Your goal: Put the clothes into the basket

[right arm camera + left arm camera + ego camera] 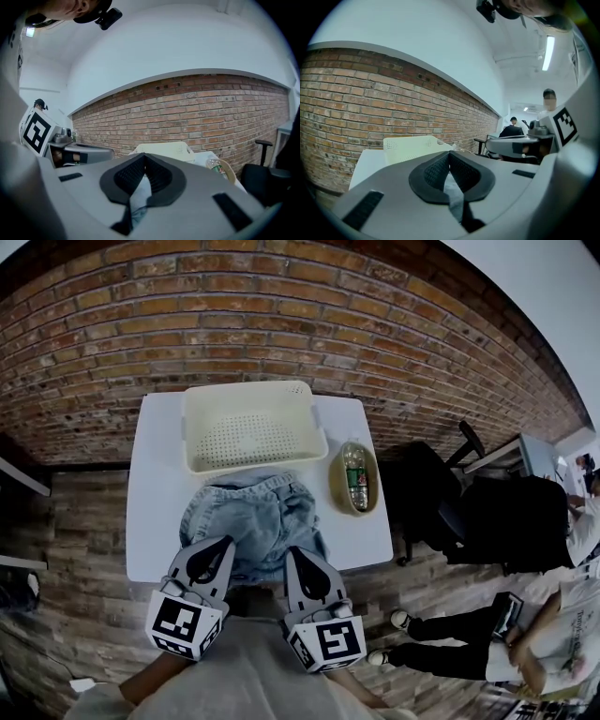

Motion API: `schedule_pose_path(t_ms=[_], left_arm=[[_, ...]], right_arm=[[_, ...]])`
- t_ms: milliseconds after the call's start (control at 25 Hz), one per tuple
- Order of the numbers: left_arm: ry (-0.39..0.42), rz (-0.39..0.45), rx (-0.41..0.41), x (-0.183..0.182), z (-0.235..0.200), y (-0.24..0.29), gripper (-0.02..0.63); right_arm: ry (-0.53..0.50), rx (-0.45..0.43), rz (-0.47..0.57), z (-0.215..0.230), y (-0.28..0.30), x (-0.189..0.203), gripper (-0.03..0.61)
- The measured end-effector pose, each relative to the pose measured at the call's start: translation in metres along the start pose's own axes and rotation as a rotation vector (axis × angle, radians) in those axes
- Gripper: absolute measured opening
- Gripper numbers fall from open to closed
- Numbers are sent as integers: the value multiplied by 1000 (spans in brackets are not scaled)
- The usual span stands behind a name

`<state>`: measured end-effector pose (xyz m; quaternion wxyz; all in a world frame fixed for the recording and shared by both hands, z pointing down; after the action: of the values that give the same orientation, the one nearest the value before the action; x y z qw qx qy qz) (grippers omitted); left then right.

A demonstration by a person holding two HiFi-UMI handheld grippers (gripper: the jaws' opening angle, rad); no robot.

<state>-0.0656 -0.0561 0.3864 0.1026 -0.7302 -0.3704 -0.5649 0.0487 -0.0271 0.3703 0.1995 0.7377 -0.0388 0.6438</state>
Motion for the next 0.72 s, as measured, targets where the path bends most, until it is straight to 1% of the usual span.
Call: schedule_pose_path(t_ms=[240, 400, 640, 720], left_arm=[[-8, -1, -20, 3, -9, 4, 8], [0, -3, -42, 6, -16, 6, 8], [12, -78, -73, 25, -28, 15, 9], [-6, -98, -82, 31, -33, 17, 9]], right_arm=[[22, 12, 7, 6, 4, 5, 6], [-3, -2, -20, 11, 5, 13, 6], [-34, -23, -69, 18, 12, 32, 6], [-32, -41, -89, 19, 15, 37, 8]])
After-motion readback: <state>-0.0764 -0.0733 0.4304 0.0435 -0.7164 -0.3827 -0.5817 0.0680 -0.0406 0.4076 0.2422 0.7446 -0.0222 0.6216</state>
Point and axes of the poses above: the fingertips, and each gripper's own axes: y forward along the fingers, z to its right, x out of its underside, the point moved 2 cm from there along -y, backward along the fingers, and after that the axes turned 11 degrees about -y, right-handed, at the moved point
